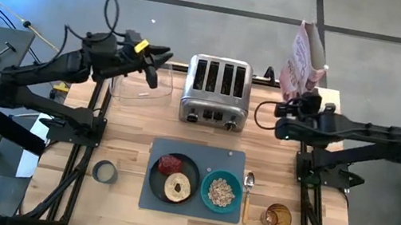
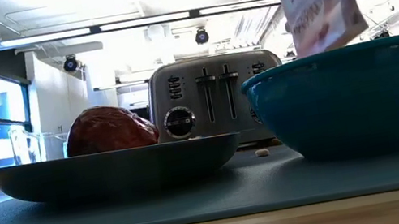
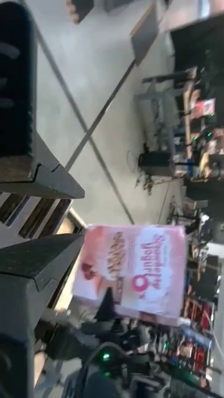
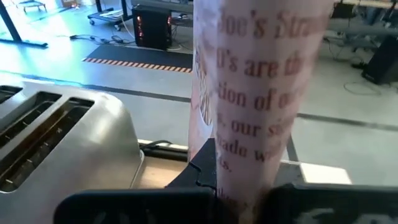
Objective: Arrange a breakfast setting
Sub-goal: Pour the cereal from the pink cereal box into the blue bowl
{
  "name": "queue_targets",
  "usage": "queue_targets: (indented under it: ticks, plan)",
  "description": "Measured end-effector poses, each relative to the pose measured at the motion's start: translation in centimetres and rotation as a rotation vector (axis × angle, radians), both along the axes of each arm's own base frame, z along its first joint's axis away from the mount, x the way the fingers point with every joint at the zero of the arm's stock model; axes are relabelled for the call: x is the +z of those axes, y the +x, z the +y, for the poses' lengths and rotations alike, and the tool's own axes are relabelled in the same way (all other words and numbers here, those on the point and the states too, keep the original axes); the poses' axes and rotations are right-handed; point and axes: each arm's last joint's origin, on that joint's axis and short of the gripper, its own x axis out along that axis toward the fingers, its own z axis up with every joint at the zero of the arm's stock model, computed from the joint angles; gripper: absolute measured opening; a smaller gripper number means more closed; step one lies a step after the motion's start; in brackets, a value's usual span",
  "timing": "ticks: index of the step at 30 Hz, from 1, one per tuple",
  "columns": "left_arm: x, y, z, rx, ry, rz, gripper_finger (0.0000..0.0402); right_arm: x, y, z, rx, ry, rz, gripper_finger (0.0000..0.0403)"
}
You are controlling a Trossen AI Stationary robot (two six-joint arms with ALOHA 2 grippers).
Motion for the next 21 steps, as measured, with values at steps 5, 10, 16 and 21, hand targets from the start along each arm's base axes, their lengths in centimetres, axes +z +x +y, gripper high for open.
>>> queue_targets:
  ticks: [5, 10, 16, 21]
  plan:
    - [0.3, -1.4, -0.2, 0.043, 0.036, 0.026, 0.0090, -2.9, 0.9, -0.1, -0.004, 0.015, -0.050, 0.0000]
    - [0.5, -2.2, -0.4, 0.054, 0.039, 0.026, 0.0090, -5.6, 1.4, 0.0, 0.000, 0.031, -0.074, 0.0000]
    - [0.7, -2.6, -0.5, 0.055, 0.042, 0.015, 0.0090, -9.0, 1.2, -0.2, -0.029, 0.089, -0.119, 0.0000]
    - [0.7, -2.6, -0.5, 0.054, 0.054, 0.025, 0.0090, -10.8, 0.8, -0.5, -0.037, 0.136, -0.100, 0.0000]
